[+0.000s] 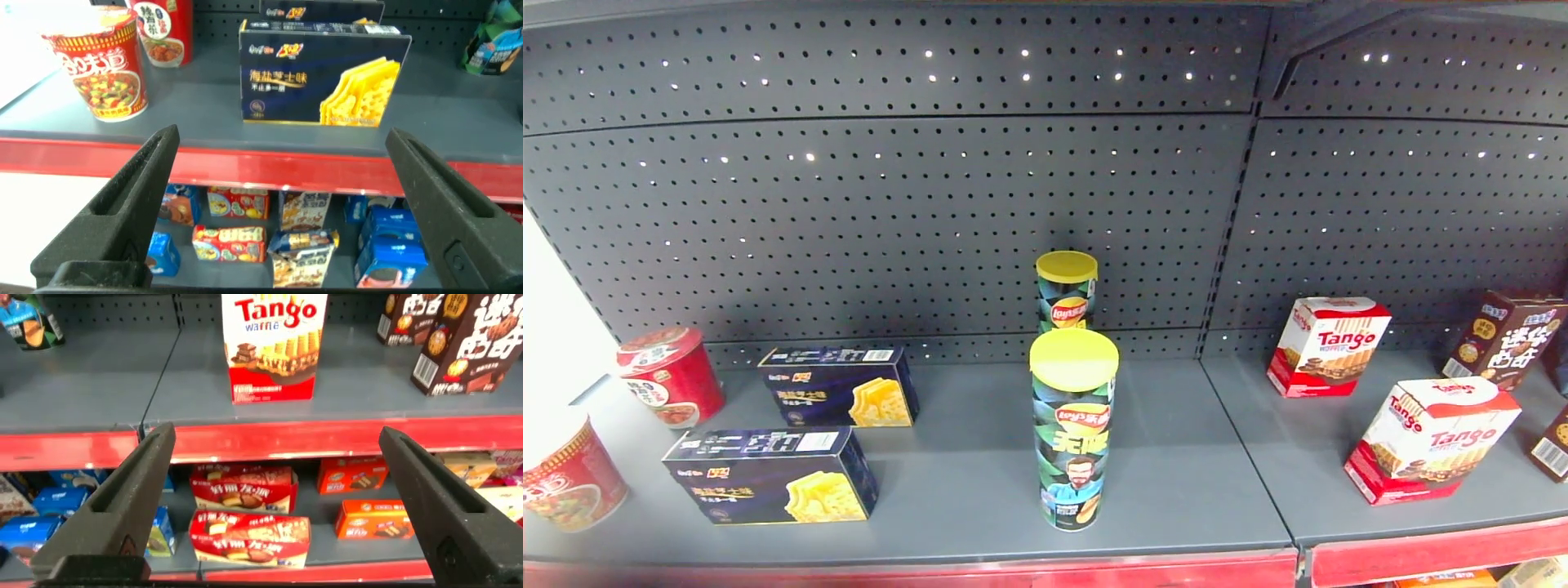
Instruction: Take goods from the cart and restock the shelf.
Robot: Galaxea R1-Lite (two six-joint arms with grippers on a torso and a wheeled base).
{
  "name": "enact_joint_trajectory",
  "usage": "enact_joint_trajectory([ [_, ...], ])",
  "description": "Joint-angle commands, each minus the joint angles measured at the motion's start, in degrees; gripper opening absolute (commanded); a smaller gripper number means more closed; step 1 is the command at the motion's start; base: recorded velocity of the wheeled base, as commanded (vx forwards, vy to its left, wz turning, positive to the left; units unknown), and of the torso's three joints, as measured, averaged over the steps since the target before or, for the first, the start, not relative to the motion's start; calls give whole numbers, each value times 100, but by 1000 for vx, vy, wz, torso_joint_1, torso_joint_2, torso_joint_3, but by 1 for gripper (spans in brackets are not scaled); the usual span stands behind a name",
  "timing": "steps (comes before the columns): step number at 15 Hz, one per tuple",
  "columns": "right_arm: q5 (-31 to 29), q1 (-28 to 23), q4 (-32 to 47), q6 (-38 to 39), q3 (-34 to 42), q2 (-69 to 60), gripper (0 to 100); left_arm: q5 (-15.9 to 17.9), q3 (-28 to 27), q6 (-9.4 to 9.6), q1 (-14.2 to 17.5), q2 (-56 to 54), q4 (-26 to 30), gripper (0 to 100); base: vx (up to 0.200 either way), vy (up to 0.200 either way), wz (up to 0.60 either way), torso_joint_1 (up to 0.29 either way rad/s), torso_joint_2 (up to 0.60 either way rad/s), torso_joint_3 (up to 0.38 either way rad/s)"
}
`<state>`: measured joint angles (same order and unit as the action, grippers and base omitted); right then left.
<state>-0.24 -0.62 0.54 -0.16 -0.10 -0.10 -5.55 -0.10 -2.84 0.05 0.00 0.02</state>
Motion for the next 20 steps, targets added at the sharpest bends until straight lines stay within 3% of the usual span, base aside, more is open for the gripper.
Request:
enact_joint_trajectory([
  [1, -2, 1, -1, -2, 1, 10, 100, 1, 1, 12, 4, 9, -2, 100, -200, 0, 0, 22, 17, -7],
  [8, -2, 1, -1, -11, 1, 10, 100, 1, 1, 3, 4, 9, -2, 100, 0, 0, 0, 0, 0, 0],
  [11, -2, 1, -1, -2, 1, 10, 100, 1, 1, -6, -5, 9, -2, 100, 0, 0, 600, 2, 1, -1],
  [20, -2, 1, -1, -2, 1, 10, 100, -8, 1, -6, 4, 9, -2, 100, 0, 0, 0, 0, 0, 0],
])
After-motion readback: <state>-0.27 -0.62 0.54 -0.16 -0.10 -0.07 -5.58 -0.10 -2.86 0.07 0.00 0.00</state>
